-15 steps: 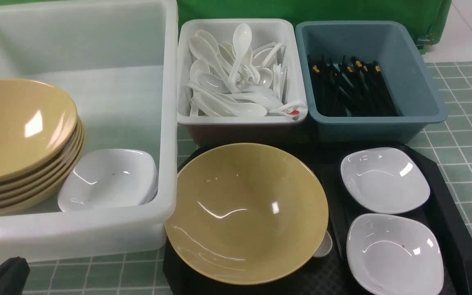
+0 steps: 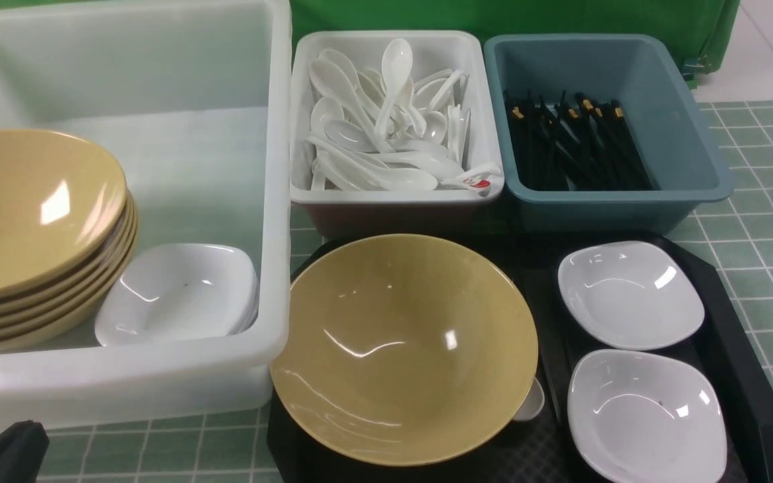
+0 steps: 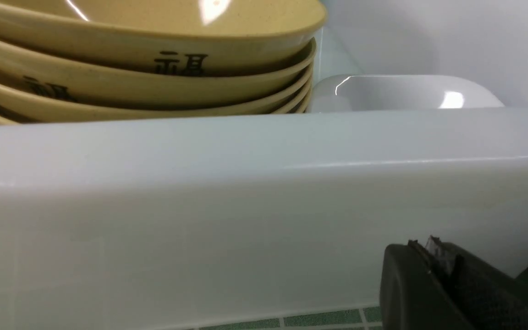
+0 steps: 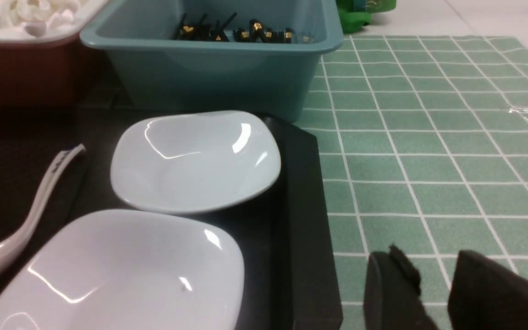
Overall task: On blue table put chopsticks spoon bowls plates into blue grey white boxes.
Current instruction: 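Grasp the large bowl on the tray by its rim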
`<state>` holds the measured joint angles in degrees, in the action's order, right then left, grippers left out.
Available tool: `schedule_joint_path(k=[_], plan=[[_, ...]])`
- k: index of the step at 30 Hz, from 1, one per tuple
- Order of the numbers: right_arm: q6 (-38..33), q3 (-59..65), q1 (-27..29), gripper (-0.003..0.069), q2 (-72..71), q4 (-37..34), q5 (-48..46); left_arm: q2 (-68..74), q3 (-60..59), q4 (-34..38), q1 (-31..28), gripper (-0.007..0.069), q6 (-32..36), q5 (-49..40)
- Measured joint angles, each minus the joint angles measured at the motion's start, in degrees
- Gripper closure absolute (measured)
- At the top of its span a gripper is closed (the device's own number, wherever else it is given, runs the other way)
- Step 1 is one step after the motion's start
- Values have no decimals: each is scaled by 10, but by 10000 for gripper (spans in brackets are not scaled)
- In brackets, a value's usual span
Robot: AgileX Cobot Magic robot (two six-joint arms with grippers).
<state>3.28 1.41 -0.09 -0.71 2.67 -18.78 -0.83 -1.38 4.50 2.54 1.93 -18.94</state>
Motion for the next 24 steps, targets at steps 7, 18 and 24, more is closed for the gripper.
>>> schedule_joint_path(k=[7,18,24], plan=[[0,0,0,423,0,0,0,0,0,0,0,620,0,0],[0,0,0,423,0,0,0,0,0,-13,0,620,0,0],[0,0,0,423,0,0,0,0,0,-17,0,620,0,5]])
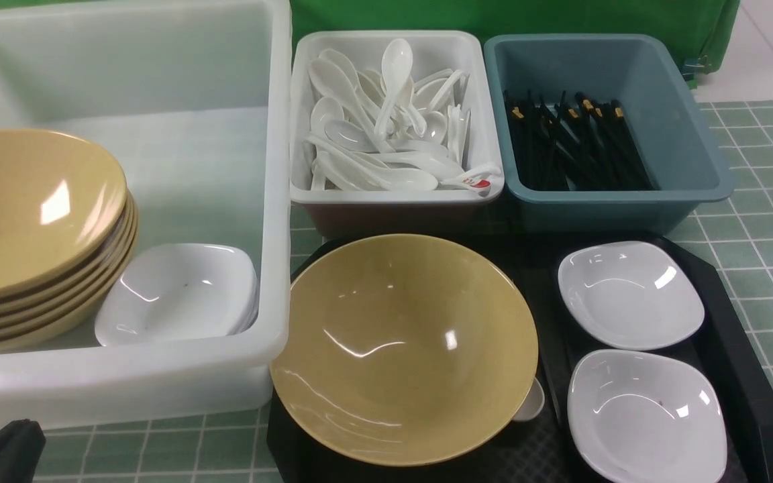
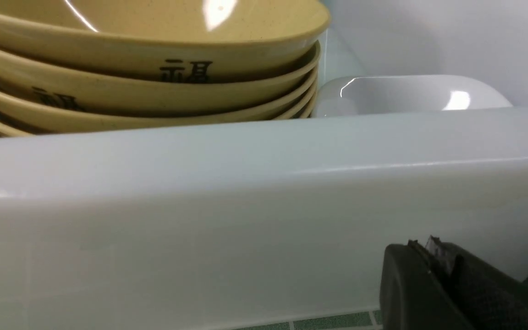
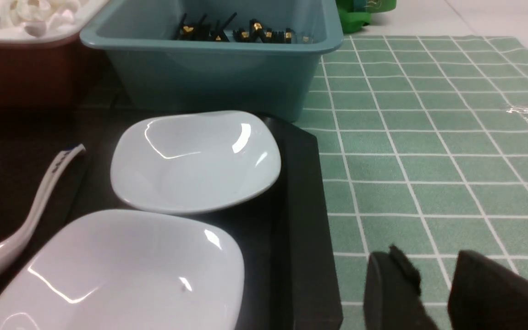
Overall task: On blue table put chopsticks spoon bowls plates into blue grey white boxes.
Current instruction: 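Grasp the large bowl on the tray by its rim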
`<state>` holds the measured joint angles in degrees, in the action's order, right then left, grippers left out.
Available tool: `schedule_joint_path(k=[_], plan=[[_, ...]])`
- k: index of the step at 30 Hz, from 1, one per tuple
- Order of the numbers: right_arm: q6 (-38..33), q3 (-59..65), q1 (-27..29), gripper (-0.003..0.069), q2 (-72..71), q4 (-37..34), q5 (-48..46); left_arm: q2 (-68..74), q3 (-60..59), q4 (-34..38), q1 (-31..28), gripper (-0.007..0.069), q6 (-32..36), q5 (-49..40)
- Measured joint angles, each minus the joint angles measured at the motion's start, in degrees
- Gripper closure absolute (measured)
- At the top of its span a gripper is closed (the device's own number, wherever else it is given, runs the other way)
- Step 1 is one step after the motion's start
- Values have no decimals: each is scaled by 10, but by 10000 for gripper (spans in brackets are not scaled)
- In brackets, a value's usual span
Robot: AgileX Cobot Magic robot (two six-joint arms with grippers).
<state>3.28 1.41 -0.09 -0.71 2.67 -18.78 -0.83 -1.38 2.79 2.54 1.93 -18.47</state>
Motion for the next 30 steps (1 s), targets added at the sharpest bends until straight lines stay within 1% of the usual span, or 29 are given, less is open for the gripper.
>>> schedule_joint_path(k=[7,8,9,10,11,13,14,15,16,17,19,21,22,24,25,26,27,28,30], plan=[[0,1,0,423,0,0,6,0,-1,0,0,620,0,15],[0,1,0,423,0,0,23,0,-1,-1,0,620,0,38],[0,2,0,423,0,0,26,0,-1,-1,0,620,0,42],[0,3,0,423,0,0,61,0,-1,-1,0,620,0,88],[0,3,0,423,0,0,67,0,-1,-1,0,620,0,96],[0,3,0,423,0,0,183,0,-1,-1,0,620,0,219],[0,3,0,423,0,0,221,0,-1,-1,0,620,0,284],[0,3,0,423,0,0,269,0,-1,-1,0,620,0,327],[0,3,0,423,0,0,278,0,-1,-1,0,620,0,338],[1,3,0,423,0,0,337,0,-1,-1,0,620,0,420],[12,3,0,423,0,0,408,0,-1,-1,0,620,0,506],[76,3,0,423,0,0,475,0,-1,-1,0,620,-5,604],[99,3,0,423,0,0,498,0,-1,-1,0,620,-14,637],[146,3,0,423,0,0,518,0,-1,6,0,620,-41,704],[150,3,0,423,0,0,518,0,-1,7,0,620,-41,709],[185,3,0,423,0,-1,524,-1,-1,20,0,620,-71,729],[189,3,0,423,0,-1,525,-1,-1,22,0,620,-78,729],[208,3,0,427,0,-1,528,-1,10,39,0,620,-103,699],[213,-8,0,452,1,-1,525,-1,57,56,0,620,-129,610]])
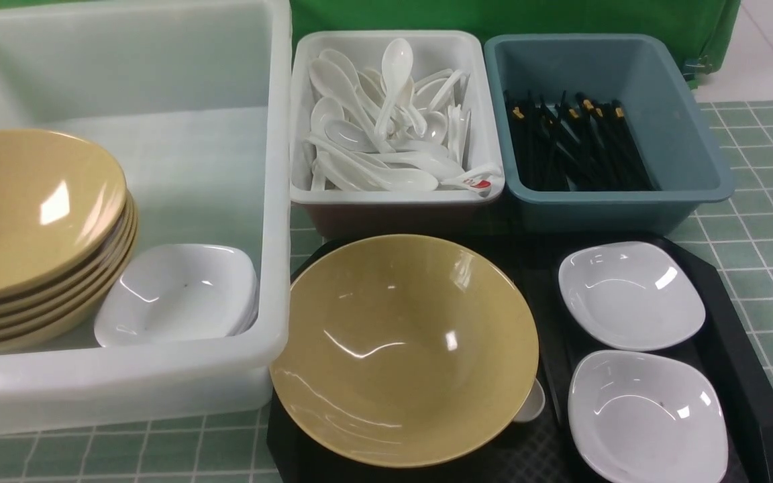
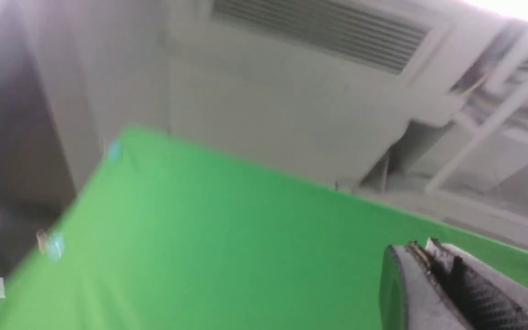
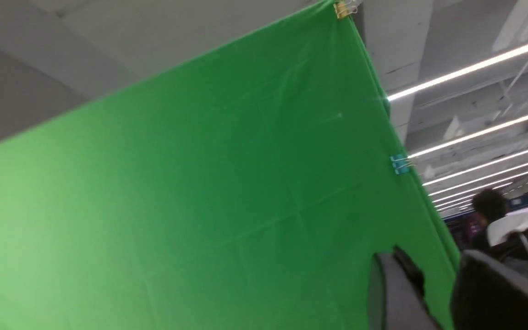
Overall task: On blue table put chopsticks spoon bowls plates into blue grey white boxes.
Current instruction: 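Grasp the large bowl on the tray by its rim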
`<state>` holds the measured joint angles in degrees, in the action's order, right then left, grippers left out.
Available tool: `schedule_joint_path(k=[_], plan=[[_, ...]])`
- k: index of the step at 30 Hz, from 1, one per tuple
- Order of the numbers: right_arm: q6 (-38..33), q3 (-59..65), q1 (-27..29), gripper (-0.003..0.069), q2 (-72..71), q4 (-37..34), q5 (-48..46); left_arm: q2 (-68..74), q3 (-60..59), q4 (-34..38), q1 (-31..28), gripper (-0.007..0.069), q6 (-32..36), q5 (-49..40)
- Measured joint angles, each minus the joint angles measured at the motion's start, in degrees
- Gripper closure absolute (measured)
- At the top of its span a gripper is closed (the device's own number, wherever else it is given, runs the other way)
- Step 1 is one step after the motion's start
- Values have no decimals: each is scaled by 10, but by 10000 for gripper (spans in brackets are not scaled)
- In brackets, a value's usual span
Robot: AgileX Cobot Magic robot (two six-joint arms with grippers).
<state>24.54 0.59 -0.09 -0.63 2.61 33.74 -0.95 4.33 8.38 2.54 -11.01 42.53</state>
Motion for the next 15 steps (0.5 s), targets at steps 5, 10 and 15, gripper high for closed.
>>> schedule_joint_path(k=[5,10,15], plan=[[-38,-115,0,593,43,0,-27,59,201,-18,0,620,11,-282],[-52,-248,0,622,132,1,-142,170,288,-50,0,620,67,-351],[-170,-298,0,622,209,12,-324,289,295,-54,3,620,65,-393]])
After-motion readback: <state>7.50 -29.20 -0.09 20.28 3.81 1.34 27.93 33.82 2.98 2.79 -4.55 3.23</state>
